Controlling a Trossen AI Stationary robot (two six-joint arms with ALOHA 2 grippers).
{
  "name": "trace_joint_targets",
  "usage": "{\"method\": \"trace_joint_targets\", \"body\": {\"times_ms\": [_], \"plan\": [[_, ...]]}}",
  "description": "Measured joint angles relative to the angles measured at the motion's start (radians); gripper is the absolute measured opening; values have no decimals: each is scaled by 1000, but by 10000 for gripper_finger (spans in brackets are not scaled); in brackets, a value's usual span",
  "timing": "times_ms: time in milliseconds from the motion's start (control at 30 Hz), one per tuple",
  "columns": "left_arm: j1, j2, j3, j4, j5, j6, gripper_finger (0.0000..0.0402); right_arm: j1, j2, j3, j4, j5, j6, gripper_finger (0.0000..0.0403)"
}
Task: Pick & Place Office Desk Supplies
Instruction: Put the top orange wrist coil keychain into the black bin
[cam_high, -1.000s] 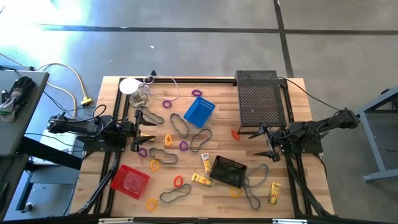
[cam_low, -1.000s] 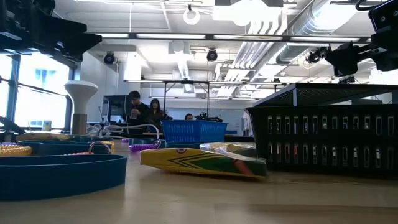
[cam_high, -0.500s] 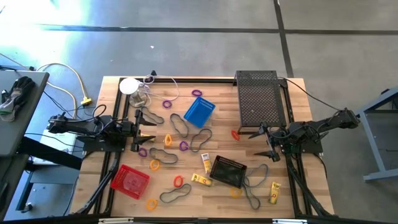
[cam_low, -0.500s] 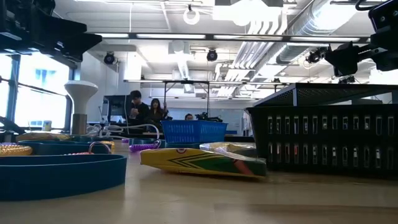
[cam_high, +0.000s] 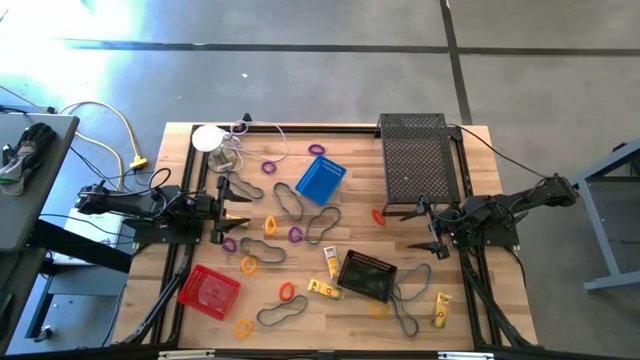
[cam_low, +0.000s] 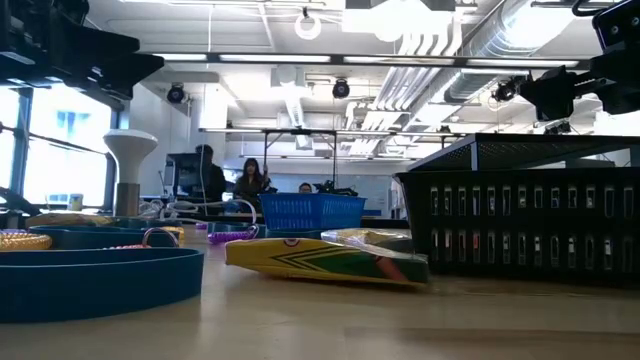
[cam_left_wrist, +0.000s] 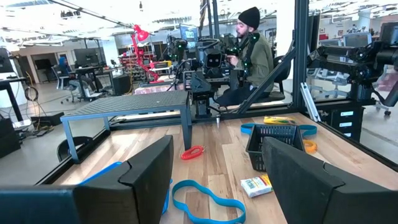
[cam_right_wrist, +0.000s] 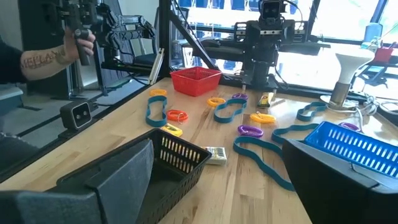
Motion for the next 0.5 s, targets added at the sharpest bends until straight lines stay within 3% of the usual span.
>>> {"method": "trace_joint_targets", "body": {"times_ms": [500], "plan": [[-1, 0, 0, -47, 8, -105, 238, 0, 0, 0, 22, -11, 52, 344]]}}
